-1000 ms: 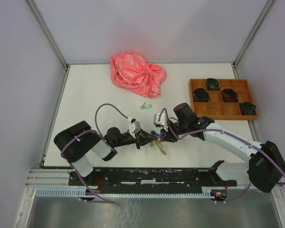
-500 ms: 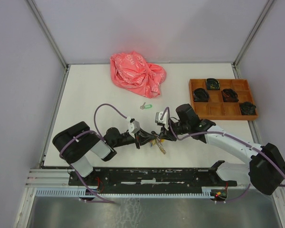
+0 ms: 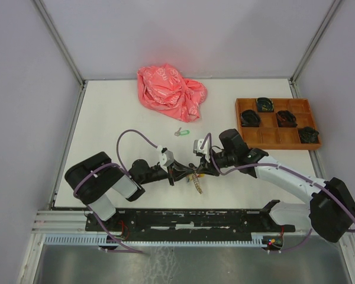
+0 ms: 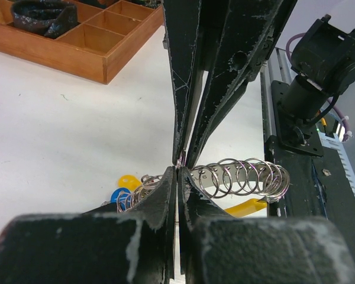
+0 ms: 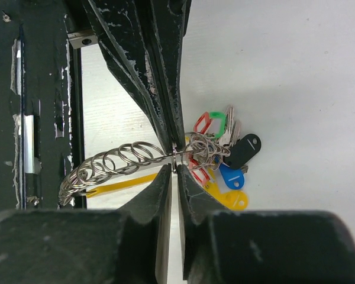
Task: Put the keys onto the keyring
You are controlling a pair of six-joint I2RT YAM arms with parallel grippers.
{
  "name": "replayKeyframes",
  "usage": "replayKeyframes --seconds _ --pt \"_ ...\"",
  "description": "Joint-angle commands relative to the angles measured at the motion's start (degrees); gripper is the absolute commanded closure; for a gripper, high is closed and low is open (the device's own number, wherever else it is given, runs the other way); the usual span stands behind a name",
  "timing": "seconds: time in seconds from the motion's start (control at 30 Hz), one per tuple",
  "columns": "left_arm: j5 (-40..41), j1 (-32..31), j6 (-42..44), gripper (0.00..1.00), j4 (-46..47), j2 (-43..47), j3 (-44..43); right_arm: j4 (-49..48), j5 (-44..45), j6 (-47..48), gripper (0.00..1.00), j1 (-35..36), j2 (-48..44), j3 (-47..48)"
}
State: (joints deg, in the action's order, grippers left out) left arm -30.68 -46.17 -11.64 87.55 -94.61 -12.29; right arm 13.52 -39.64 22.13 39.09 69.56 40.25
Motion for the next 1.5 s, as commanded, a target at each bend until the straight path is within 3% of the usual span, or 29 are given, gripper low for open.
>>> replayKeyframes --seconds 0.0,0.1,0.4,0.6,0.87,1.03,1.23,1.4,1.47 --pt "0.41 -0.19 1.18 0.97 11.53 2.06 0.0 -1.39 -0.6 -0.13 0.91 -0.09 0.93 2.44" --pt "-1.43 -0.16 1.41 0.97 11.57 1.66 -0.25 0.14 0.11 0.87 0.99 -0.07 1.59 3.23" --pt "-6.28 -0.17 2.0 0.85 11.54 -0.75 -1.41 6.04 -0.22 5.19 0.99 -0.02 3.49 6.99" --pt "-7.42 -0.16 2.34 0.84 11.51 -1.21 -1.76 7.67 -0.36 6.47 0.99 0.01 3.97 7.98" --pt "-8.21 -0.18 2.24 0.87 11.5 -2.55 -2.36 9.01 -0.26 7.44 0.99 -0.06 4.93 9.33" --pt "-6.77 -0.14 2.54 0.97 11.49 -2.85 -2.01 10.16 -0.35 7.71 0.99 -0.07 5.87 10.63" --pt "3.34 0.69 5.38 0.97 11.56 -0.45 2.24 5.88 4.15 1.2 0.81 -0.13 5.79 11.91" --pt "11.15 0.88 4.97 0.97 11.53 0.34 4.69 4.84 8.13 -4.65 0.7 -0.43 9.72 17.2" --pt "13.37 0.94 4.48 0.97 11.52 0.16 5.23 4.03 10.1 -7.51 0.62 -1.02 12.12 19.34"
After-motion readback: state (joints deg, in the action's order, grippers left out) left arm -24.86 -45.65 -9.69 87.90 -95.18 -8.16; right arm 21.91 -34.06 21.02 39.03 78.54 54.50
